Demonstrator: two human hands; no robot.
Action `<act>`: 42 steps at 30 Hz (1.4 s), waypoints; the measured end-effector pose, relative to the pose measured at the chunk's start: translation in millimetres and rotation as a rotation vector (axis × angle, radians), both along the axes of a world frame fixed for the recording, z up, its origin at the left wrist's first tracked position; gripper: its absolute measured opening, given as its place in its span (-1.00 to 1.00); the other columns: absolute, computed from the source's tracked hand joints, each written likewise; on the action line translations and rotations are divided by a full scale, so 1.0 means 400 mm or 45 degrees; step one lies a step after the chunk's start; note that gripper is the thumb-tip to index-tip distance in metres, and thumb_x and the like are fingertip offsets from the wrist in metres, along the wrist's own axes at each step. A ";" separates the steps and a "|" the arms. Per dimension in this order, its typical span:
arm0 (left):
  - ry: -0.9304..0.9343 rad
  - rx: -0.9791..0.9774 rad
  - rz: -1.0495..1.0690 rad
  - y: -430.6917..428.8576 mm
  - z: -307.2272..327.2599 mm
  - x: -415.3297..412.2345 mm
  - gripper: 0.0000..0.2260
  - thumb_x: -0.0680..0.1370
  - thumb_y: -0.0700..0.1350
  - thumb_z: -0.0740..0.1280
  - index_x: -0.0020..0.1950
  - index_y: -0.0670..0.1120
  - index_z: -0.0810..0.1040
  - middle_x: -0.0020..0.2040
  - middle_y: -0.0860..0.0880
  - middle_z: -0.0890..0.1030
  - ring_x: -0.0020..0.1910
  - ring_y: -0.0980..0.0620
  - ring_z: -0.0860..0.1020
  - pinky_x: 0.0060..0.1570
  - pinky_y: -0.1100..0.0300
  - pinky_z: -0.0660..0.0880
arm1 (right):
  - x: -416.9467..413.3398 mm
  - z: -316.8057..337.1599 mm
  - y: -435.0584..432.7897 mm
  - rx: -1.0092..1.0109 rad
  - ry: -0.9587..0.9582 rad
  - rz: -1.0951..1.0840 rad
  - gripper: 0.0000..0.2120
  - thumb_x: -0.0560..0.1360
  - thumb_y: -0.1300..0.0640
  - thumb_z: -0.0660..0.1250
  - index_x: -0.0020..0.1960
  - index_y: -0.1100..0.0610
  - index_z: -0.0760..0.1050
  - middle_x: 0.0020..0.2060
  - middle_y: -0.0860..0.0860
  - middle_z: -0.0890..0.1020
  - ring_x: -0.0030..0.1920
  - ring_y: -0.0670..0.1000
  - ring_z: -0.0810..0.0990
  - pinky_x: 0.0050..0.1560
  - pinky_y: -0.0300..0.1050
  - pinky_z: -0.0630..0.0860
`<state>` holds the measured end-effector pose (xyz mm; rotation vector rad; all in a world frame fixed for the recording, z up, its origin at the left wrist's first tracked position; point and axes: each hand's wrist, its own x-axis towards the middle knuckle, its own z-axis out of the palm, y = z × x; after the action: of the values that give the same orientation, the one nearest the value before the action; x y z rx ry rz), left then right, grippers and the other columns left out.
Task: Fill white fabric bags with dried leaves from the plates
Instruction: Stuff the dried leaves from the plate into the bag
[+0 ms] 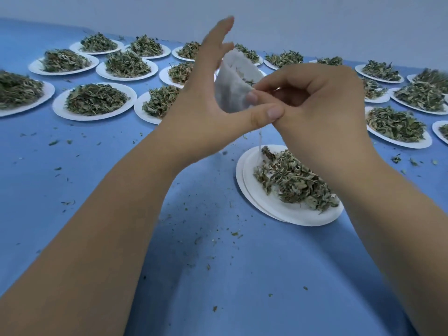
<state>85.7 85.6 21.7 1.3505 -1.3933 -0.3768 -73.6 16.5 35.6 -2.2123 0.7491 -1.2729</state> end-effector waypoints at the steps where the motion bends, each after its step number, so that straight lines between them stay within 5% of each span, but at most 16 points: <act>1: -0.002 -0.004 -0.007 0.002 -0.002 0.007 0.01 0.38 0.20 0.57 0.63 0.16 -0.01 0.53 0.11 0.28 0.50 0.22 0.28 0.35 0.24 0.41 | 0.010 0.001 -0.001 0.036 -0.020 0.007 -0.98 0.44 0.08 0.54 -0.16 -0.01 0.72 -0.33 -0.11 0.69 -0.32 -0.09 0.64 -0.27 -0.19 0.53; 4: -0.143 0.007 0.045 0.009 0.001 0.034 0.16 0.31 0.24 0.60 0.63 0.21 -0.17 0.54 0.13 0.25 0.47 0.24 0.31 0.24 0.36 0.33 | 0.029 -0.002 -0.007 0.163 -0.062 0.023 -0.97 0.42 0.12 0.56 -0.18 0.03 0.73 -0.34 -0.05 0.71 -0.30 -0.02 0.68 -0.24 -0.16 0.59; 8: -0.346 0.093 0.000 -0.005 -0.015 0.018 0.23 0.30 0.16 0.62 0.62 0.19 -0.27 0.53 -0.02 0.31 0.46 0.12 0.37 0.39 0.00 0.41 | 0.047 0.004 -0.009 0.355 -0.176 0.112 -0.91 0.45 0.23 0.54 -0.18 0.06 0.73 -0.35 0.01 0.72 -0.28 0.04 0.72 -0.23 -0.07 0.68; 12: -0.349 -0.005 0.071 -0.036 -0.041 -0.008 0.13 0.35 0.19 0.50 0.64 0.09 -0.25 0.00 0.14 0.56 -0.04 0.26 0.60 0.00 0.44 0.48 | 0.076 0.004 0.003 0.312 -0.098 0.128 -0.93 0.46 0.22 0.52 -0.12 0.07 0.75 -0.31 -0.05 0.74 -0.27 -0.01 0.73 -0.12 0.04 0.69; 15: -0.168 0.025 0.157 -0.048 -0.053 0.013 0.08 0.31 0.18 0.45 0.63 0.16 -0.20 -0.21 0.28 0.49 -0.25 0.31 0.55 -0.19 0.42 0.43 | 0.084 0.005 0.010 0.329 -0.062 0.174 -0.90 0.46 0.27 0.52 -0.06 0.12 0.75 -0.26 -0.05 0.75 -0.21 -0.07 0.74 -0.04 0.00 0.68; 19: -0.125 0.193 0.255 -0.056 -0.055 0.045 -0.11 0.31 0.14 0.45 0.58 0.17 0.11 -0.10 0.32 0.54 -0.07 0.26 0.59 -0.08 0.31 0.51 | 0.074 0.010 0.019 0.426 -0.078 0.304 -0.86 0.48 0.35 0.49 -0.04 0.15 0.71 -0.27 0.04 0.75 -0.20 0.01 0.75 -0.04 -0.06 0.69; 22: 0.052 0.208 0.224 -0.059 -0.047 0.041 -0.49 0.24 0.10 0.31 0.18 0.05 0.44 -0.14 0.15 0.52 -0.22 0.08 0.45 -0.18 0.08 0.45 | 0.065 0.012 0.026 0.491 -0.130 0.360 -0.85 0.48 0.38 0.47 0.01 0.20 0.70 -0.22 0.10 0.75 -0.16 0.06 0.76 0.00 0.02 0.70; 26: -0.126 0.189 0.411 -0.052 -0.051 0.043 -0.83 0.37 -0.05 0.32 -0.07 -0.04 0.49 -0.26 0.09 0.51 -0.33 0.16 0.38 -0.31 0.24 0.38 | 0.050 0.014 0.029 0.570 -0.145 0.378 -0.85 0.51 0.42 0.44 0.03 0.26 0.69 -0.21 0.13 0.75 -0.15 0.05 0.76 -0.04 -0.05 0.70; 32: -0.297 0.197 0.567 -0.049 -0.052 0.060 -0.90 0.39 -0.19 0.30 -0.16 -0.11 0.39 -0.33 0.05 0.39 -0.38 0.06 0.29 -0.40 0.16 0.24 | 0.018 0.013 0.017 0.506 -0.064 0.247 -0.90 0.50 0.34 0.48 -0.03 0.18 0.67 -0.27 0.08 0.74 -0.19 -0.01 0.76 -0.09 0.01 0.71; 36: -0.447 0.227 0.508 -0.044 -0.054 0.053 -0.81 0.36 -0.22 0.26 -0.13 0.04 0.36 -0.31 0.06 0.43 -0.36 0.10 0.37 -0.44 0.16 0.25 | 0.001 0.010 0.011 0.429 -0.118 0.150 -0.89 0.49 0.24 0.51 0.01 0.17 0.65 -0.31 -0.05 0.74 -0.22 -0.07 0.75 -0.21 -0.15 0.66; 38: -0.486 0.243 0.434 -0.042 -0.058 0.045 -0.73 0.35 -0.20 0.28 -0.03 0.07 0.39 -0.28 0.08 0.48 -0.30 0.11 0.45 -0.40 0.15 0.33 | -0.003 0.005 0.013 0.367 -0.158 0.072 -0.87 0.49 0.19 0.52 0.00 0.11 0.60 -0.31 -0.11 0.73 -0.33 -0.08 0.72 -0.29 -0.25 0.56; 42: -0.518 0.229 0.317 -0.043 -0.064 0.020 -0.70 0.30 -0.09 0.26 0.01 0.12 0.38 -0.30 0.10 0.47 -0.33 0.11 0.45 -0.41 0.17 0.29 | 0.007 -0.005 0.017 0.276 -0.108 0.019 -0.69 0.51 0.12 0.51 -0.10 -0.01 0.34 -0.25 -0.16 0.74 -0.58 0.06 0.56 -0.52 -0.14 0.47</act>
<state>93.6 68.2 -4.1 1.7992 -1.5198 -0.0609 -70.7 23.4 33.7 -1.9758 0.7963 -1.2091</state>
